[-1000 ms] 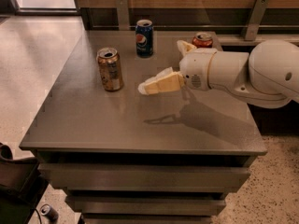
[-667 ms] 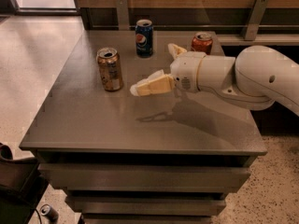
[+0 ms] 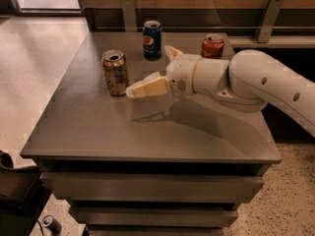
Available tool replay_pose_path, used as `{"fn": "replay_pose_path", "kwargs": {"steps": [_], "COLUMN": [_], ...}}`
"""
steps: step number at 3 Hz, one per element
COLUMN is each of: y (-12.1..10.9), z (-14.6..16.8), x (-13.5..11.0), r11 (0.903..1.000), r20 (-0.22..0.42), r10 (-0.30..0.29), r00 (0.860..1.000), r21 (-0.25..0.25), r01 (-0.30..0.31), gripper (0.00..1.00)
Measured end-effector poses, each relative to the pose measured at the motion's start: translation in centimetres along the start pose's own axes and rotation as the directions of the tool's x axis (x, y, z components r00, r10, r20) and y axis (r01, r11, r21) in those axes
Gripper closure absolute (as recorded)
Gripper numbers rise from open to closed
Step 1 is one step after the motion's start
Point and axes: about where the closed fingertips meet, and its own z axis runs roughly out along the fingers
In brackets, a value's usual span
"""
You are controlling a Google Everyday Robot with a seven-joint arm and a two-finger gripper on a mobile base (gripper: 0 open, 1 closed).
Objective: Knock orange can over
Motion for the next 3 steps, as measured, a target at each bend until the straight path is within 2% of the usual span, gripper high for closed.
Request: {"fn": "replay_pose_path", "kwargs": {"steps": [3], "y": [0.0], "z": [4.8], "x": [-0.3], "r11": [0.9997], "r20": [0.037], "r10": [0.007], "r00": [0.999], "r21": [-0.021], "r01": [-0.007], "gripper": [0.0]}}
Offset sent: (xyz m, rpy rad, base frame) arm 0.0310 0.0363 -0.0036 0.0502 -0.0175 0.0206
